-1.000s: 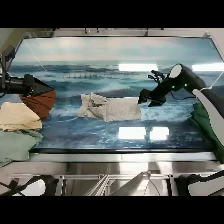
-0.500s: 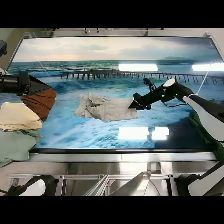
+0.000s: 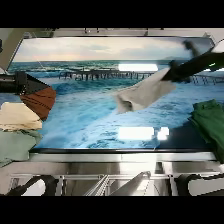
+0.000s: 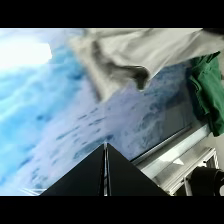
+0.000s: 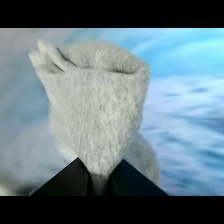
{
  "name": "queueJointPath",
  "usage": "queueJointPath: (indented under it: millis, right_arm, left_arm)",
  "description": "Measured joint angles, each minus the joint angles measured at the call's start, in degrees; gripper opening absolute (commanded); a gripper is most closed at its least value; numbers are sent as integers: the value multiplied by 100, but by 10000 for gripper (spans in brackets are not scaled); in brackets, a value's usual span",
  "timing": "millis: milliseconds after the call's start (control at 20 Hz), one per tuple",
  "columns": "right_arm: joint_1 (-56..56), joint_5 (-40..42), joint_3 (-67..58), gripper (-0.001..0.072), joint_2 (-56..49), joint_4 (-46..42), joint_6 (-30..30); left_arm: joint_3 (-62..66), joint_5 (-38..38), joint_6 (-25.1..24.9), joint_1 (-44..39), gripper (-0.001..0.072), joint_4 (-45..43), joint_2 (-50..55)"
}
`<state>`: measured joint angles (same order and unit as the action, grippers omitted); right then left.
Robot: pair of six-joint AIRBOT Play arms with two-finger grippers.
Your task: Fold the shirts.
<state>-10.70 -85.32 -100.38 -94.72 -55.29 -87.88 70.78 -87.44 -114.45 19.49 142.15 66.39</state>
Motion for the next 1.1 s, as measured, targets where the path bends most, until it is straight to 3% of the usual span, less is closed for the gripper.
queueJointPath:
  millis: [200,400,650,950,1000,1050,1100]
  right_arm:
    - [-1220,-509,-868,15,234,-787,-868]
    - [-1958,-1274,-728,16,332,-2404,-1427]
    - [-2505,-1838,420,16,807,-4151,-1733]
    - [-2887,-1978,2173,18,1178,-4994,-1941]
    - [-2909,-1965,2457,92,1200,-5075,-1958]
    - [-2924,-1934,2706,434,1215,-5143,-1976]
    - [-2938,-1884,2940,701,1224,-5191,-1985]
  left_arm:
    - [0,39,2,0,23,2,-11]
    - [0,98,0,0,23,2,-11]
    - [0,129,-70,0,23,0,-11]
    - [0,136,-155,0,23,-4,-11]
    - [0,142,-155,0,23,-4,-11]
    - [0,144,-157,0,23,-4,-11]
    - [0,144,-157,0,23,-7,-11]
